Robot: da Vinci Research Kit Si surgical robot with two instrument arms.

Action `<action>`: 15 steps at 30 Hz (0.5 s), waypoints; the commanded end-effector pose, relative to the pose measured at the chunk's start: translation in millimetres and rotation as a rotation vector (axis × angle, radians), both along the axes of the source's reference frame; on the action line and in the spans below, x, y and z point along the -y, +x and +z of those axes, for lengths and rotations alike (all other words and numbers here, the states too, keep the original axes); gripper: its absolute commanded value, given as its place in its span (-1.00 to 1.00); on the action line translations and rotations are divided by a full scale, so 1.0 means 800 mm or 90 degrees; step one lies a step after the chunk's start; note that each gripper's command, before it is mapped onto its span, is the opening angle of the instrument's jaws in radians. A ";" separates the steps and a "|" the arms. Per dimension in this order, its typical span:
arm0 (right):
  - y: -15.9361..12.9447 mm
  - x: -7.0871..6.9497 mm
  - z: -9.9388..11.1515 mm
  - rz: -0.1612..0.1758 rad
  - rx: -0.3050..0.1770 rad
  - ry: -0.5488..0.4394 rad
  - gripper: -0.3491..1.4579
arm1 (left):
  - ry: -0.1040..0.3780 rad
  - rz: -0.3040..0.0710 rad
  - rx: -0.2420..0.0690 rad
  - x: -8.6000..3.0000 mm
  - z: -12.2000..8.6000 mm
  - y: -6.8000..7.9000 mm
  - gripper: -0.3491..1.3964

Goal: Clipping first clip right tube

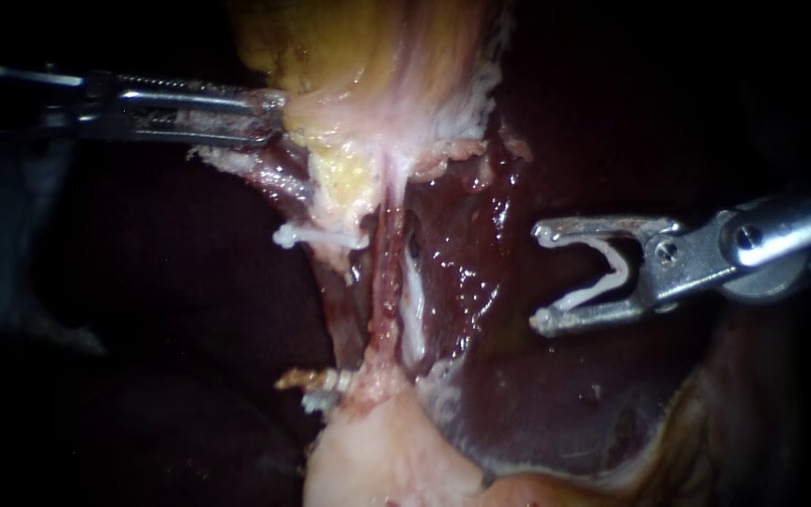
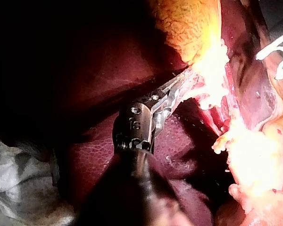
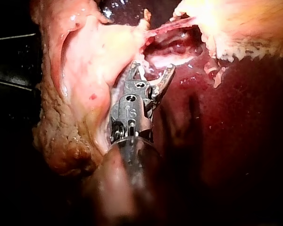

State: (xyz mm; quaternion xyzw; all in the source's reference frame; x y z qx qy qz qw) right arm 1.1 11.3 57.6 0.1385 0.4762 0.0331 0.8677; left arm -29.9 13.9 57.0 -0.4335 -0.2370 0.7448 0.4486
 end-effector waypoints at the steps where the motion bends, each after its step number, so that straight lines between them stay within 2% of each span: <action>1: 0.0001 0.0000 0.0000 0.000 0.000 0.000 -0.06 | 0.000 0.000 0.000 0.0000 -0.0001 0.0001 -1.00; 6: 0.0001 0.0000 0.0000 -0.001 0.000 0.000 -0.06 | 0.005 0.003 0.004 -0.0005 -0.0016 0.0013 -1.00; 9: 0.0001 0.0000 0.0000 0.001 -0.002 0.000 -0.06 | 0.009 0.000 0.003 -0.0017 -0.0039 0.0029 -1.00; 11: 0.0001 0.0000 0.0000 -0.001 -0.002 0.001 -0.06 | 0.007 -0.012 0.008 -0.0030 -0.0058 0.0044 -1.00; 15: 0.0001 0.0000 0.0000 -0.001 -0.002 0.001 -0.06 | -0.009 -0.028 0.008 -0.0049 -0.0089 0.0073 -1.00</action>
